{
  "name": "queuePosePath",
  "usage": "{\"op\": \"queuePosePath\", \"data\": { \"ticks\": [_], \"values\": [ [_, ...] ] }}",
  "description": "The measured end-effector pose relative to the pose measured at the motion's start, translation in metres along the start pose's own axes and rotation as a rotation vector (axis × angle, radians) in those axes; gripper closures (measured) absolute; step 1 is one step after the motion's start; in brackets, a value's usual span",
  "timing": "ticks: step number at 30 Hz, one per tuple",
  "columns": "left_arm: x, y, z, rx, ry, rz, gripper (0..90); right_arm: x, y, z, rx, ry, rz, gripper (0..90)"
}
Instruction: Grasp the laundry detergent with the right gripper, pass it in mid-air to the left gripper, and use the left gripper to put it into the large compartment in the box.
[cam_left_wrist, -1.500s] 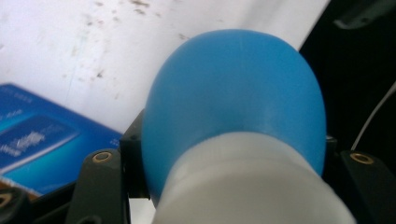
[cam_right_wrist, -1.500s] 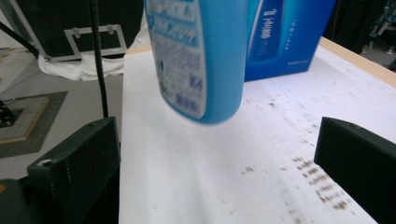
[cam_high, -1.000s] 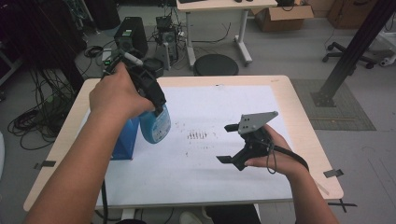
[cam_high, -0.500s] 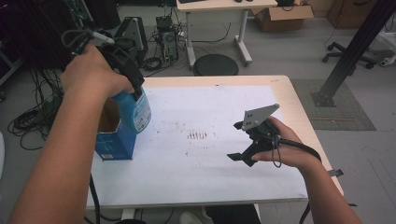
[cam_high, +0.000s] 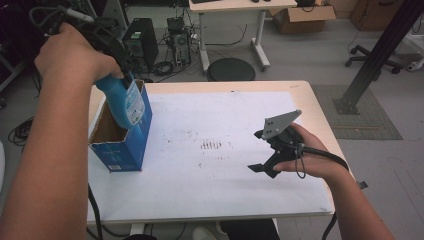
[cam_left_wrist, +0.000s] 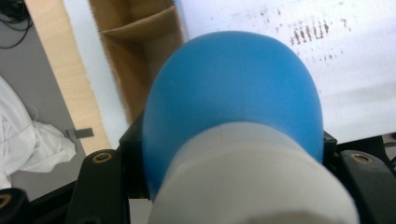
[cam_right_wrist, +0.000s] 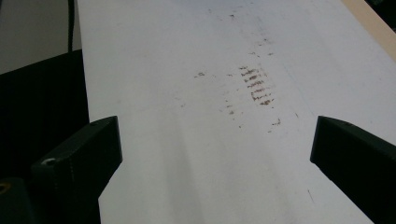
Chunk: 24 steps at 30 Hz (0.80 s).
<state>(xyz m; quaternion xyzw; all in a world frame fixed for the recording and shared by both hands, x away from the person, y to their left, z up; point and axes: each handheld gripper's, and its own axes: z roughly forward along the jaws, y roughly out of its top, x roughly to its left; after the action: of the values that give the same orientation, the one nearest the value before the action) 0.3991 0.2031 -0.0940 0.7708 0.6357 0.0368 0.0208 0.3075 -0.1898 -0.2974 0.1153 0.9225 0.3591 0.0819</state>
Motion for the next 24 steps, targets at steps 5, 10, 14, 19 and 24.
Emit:
{"op": "queuePosePath", "data": {
  "ticks": [5, 10, 14, 19, 24],
  "values": [
    [0.017, 0.002, -0.002, -0.005, -0.005, -0.045, 38.6, -0.001, 0.0, -0.001, 0.007, 0.002, -0.003, 2.3],
    [0.03, 0.003, -0.001, 0.002, 0.015, -0.082, 38.6, -0.002, -0.001, -0.002, 0.01, 0.003, 0.005, 2.3],
    [0.041, 0.002, 0.0, 0.0, 0.023, -0.106, 38.6, -0.004, -0.003, 0.0, 0.013, 0.005, 0.014, 2.3],
    [0.049, 0.002, 0.003, 0.007, 0.019, -0.125, 38.6, -0.005, -0.006, 0.002, 0.021, 0.006, 0.019, 2.3],
    [0.054, 0.004, 0.011, 0.013, 0.015, -0.133, 38.6, -0.006, -0.007, 0.001, 0.022, -0.005, 0.031, 2.3]
  ]
}}
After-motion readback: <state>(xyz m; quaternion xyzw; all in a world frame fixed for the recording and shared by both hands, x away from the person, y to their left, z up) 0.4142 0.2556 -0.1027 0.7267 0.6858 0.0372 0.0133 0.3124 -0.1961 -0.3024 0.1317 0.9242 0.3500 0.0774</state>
